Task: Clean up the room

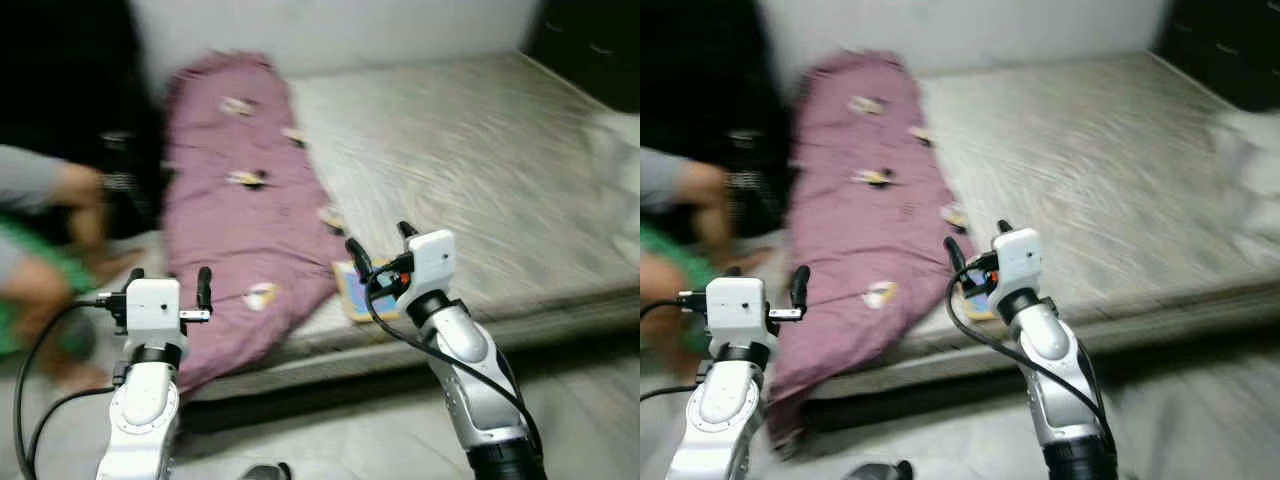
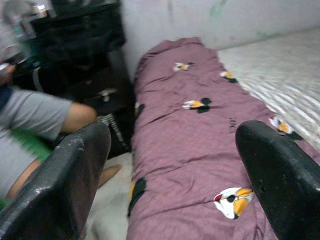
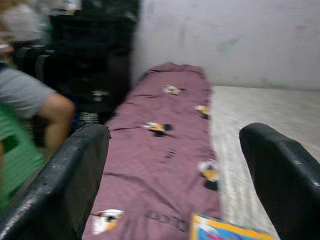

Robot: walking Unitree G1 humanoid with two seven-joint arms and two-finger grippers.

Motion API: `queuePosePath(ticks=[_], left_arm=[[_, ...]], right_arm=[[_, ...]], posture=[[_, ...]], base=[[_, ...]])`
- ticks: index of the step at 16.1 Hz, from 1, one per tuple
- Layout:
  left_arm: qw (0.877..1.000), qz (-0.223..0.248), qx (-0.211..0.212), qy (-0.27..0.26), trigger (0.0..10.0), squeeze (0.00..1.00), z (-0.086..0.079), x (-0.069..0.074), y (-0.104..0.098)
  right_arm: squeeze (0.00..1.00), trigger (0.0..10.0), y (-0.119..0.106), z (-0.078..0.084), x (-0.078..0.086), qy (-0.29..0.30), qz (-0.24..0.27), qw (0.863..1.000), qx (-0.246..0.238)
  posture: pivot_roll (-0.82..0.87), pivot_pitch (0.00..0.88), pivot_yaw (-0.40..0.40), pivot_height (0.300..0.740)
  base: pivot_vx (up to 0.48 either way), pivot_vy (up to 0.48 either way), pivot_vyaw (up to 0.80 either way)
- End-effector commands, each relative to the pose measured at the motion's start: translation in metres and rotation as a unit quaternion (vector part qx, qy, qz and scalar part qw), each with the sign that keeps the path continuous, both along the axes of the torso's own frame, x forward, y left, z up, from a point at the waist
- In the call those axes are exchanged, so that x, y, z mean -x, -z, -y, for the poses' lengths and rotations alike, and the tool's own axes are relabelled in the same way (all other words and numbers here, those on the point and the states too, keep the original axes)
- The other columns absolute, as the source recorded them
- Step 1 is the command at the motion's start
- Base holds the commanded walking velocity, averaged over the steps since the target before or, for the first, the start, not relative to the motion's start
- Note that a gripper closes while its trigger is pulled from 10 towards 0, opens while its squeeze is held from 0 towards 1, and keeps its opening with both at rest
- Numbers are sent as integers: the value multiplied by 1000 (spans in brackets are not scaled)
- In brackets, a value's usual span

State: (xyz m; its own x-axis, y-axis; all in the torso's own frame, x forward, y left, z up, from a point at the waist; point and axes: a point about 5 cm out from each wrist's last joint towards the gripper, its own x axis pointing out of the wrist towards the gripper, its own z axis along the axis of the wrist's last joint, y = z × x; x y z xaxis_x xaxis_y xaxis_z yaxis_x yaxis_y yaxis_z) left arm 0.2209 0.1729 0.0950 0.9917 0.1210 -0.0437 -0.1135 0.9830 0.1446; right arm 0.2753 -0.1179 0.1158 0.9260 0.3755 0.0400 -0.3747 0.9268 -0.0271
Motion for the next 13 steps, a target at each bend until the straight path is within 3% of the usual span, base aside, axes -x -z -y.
queuePosePath(ticks=[1,5,13], left_arm=[[1000,2,5,7,10000,0,3,-1,-2],[1000,1,19,10,10000,0,5,-2,-1],[999,-9,32,15,10000,0,6,-4,0]], right_arm=[[0,10000,-7,3,-2,3,10,1000,1],[0,10000,-9,5,-4,3,11,1000,-2],[0,10000,-11,5,-3,-2,12,1000,5]], posture=[[-57,0,29,740],[-60,0,20,740],[-67,0,17,740]], base=[[0,0,425],[0,0,0],[0,480,0]])
